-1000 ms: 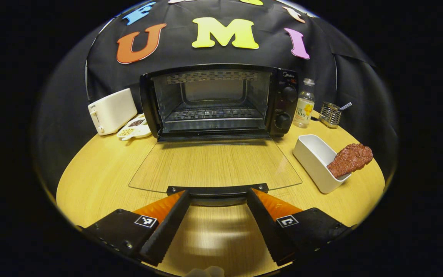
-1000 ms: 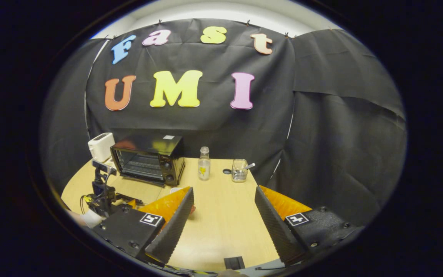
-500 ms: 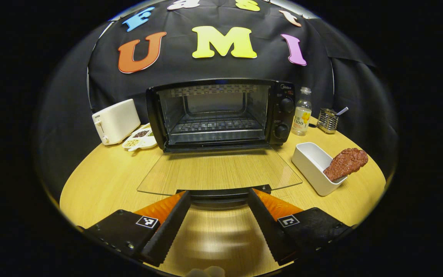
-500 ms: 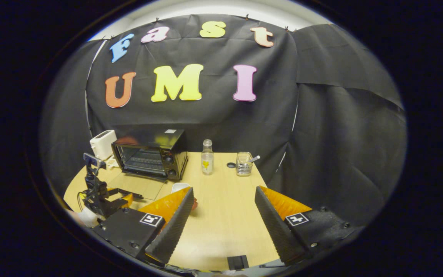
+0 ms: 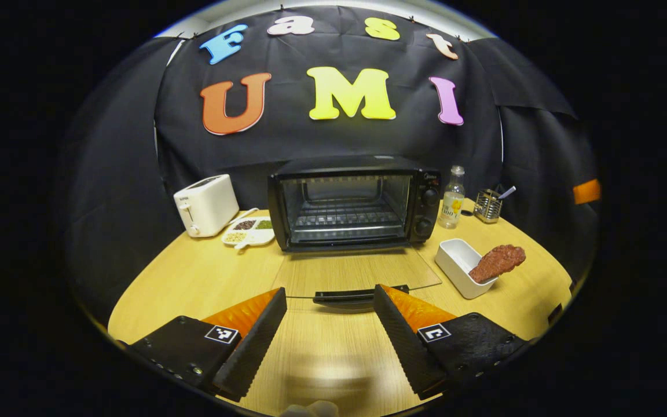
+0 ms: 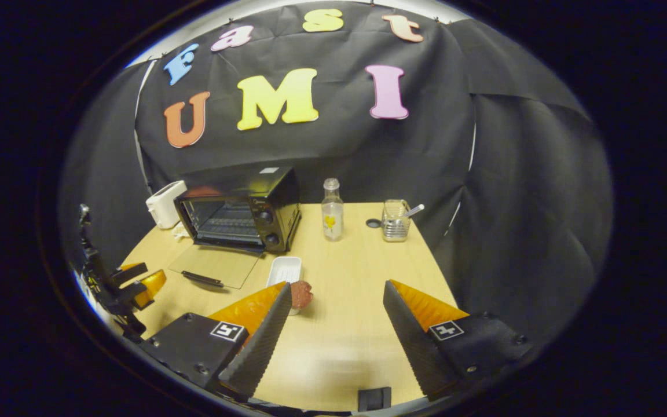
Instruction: Open the electric oven with the left hand, put the food in, and close the electric oven.
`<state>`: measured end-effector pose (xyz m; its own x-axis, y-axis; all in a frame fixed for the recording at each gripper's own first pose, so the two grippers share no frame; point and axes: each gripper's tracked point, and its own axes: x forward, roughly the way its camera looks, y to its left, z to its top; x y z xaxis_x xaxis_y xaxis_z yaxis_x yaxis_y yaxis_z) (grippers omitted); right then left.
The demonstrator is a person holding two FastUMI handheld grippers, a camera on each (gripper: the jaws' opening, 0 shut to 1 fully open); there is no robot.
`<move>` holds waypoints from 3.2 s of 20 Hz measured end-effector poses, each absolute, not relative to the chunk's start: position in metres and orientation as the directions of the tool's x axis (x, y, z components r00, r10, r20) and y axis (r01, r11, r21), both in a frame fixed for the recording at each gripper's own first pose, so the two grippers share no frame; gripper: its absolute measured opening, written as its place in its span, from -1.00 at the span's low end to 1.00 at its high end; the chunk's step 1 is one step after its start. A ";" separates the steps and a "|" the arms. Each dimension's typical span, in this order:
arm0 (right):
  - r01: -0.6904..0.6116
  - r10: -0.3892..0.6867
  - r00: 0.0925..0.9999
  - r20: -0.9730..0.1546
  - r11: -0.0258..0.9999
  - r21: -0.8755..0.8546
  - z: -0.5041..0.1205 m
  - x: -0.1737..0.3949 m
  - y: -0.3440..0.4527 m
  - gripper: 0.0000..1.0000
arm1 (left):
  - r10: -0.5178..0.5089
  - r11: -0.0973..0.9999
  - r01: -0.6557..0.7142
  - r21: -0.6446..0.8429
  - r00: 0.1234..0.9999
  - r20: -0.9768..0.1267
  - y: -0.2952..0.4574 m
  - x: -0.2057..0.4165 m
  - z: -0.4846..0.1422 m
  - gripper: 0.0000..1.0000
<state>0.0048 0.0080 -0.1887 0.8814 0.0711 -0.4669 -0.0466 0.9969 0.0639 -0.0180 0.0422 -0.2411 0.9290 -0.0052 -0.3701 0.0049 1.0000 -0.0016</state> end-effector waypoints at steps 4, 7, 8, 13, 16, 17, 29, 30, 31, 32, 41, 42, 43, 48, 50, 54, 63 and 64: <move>-0.096 0.175 0.817 -0.549 0.981 0.171 -0.232 0.039 0.023 0.94 | 0.062 0.998 -0.064 0.005 0.948 -0.312 0.059 -0.035 -0.191 0.93; -0.102 0.257 0.745 -0.615 0.956 0.276 -0.267 0.062 0.036 0.83 | 0.102 0.995 -0.102 0.016 0.956 -0.276 0.065 -0.043 -0.157 0.92; -0.102 0.281 0.722 -0.632 0.947 0.305 -0.276 0.069 0.039 0.77 | 0.120 0.993 -0.118 0.024 0.958 -0.262 0.066 -0.047 -0.147 0.92; -0.141 0.430 0.607 -0.668 0.886 0.442 -0.306 0.090 0.066 0.42 | 0.199 0.980 -0.195 0.040 0.954 -0.226 0.069 -0.052 -0.117 0.92; -0.152 0.491 0.559 -0.668 0.853 0.500 -0.315 0.100 0.073 0.16 | 0.233 0.972 -0.229 0.042 0.948 -0.218 0.065 -0.050 -0.111 0.93; -0.152 0.509 0.544 -0.667 0.842 0.518 -0.317 0.102 0.075 -0.05 | 0.243 0.970 -0.241 0.038 0.943 -0.227 0.063 -0.050 -0.113 0.92; -0.060 0.624 0.474 -0.622 0.727 0.684 -0.305 0.103 0.077 -0.70 | 0.343 0.939 -0.338 0.063 0.908 -0.242 0.051 -0.063 -0.097 0.93; -0.061 0.625 0.486 -0.611 0.722 0.689 -0.299 0.104 0.077 -0.70 | 0.343 0.939 -0.337 0.064 0.909 -0.238 0.052 -0.064 -0.095 0.92; -0.064 0.624 0.500 -0.601 0.718 0.693 -0.292 0.104 0.079 -0.72 | 0.343 0.939 -0.337 0.064 0.910 -0.233 0.054 -0.067 -0.094 0.92; -0.070 0.625 0.512 -0.589 0.714 0.697 -0.285 0.104 0.082 -0.72 | 0.341 0.940 -0.336 0.063 0.911 -0.230 0.055 -0.070 -0.093 0.92; -0.068 0.620 0.651 -0.438 0.622 0.780 -0.224 0.106 0.166 -0.74 | 0.234 0.972 -0.226 0.065 0.947 -0.218 0.088 -0.069 -0.093 0.92; -0.059 0.607 0.674 -0.421 0.613 0.788 -0.221 0.109 0.178 -0.73 | 0.217 0.976 -0.207 0.071 0.951 -0.220 0.094 -0.069 -0.094 0.92; -0.049 0.590 0.699 -0.404 0.603 0.796 -0.219 0.114 0.190 -0.74 | 0.200 0.979 -0.189 0.070 0.954 -0.223 0.099 -0.069 -0.095 0.92; 0.009 0.485 0.818 -0.310 0.527 0.850 -0.221 0.150 0.240 -0.74 | 0.129 0.991 -0.115 0.070 0.963 -0.238 0.122 -0.065 -0.102 0.93; 0.035 0.447 0.850 -0.280 0.483 0.875 -0.228 0.166 0.262 -0.75 | 0.125 0.991 -0.110 0.076 0.964 -0.235 0.133 -0.064 -0.105 0.93; 0.065 0.357 0.907 -0.224 0.406 0.912 -0.241 0.201 0.295 -0.74 | 0.129 0.991 -0.115 0.070 0.960 -0.246 0.152 -0.058 -0.120 0.93; 0.081 0.192 0.971 -0.143 0.296 0.952 -0.256 0.275 0.354 -0.74 | 0.157 0.987 -0.147 0.058 0.949 -0.273 0.185 -0.045 -0.148 0.92; 0.082 0.184 0.973 -0.141 0.296 0.952 -0.257 0.282 0.357 -0.75 | 0.158 0.987 -0.148 0.057 0.948 -0.278 0.187 -0.043 -0.154 0.93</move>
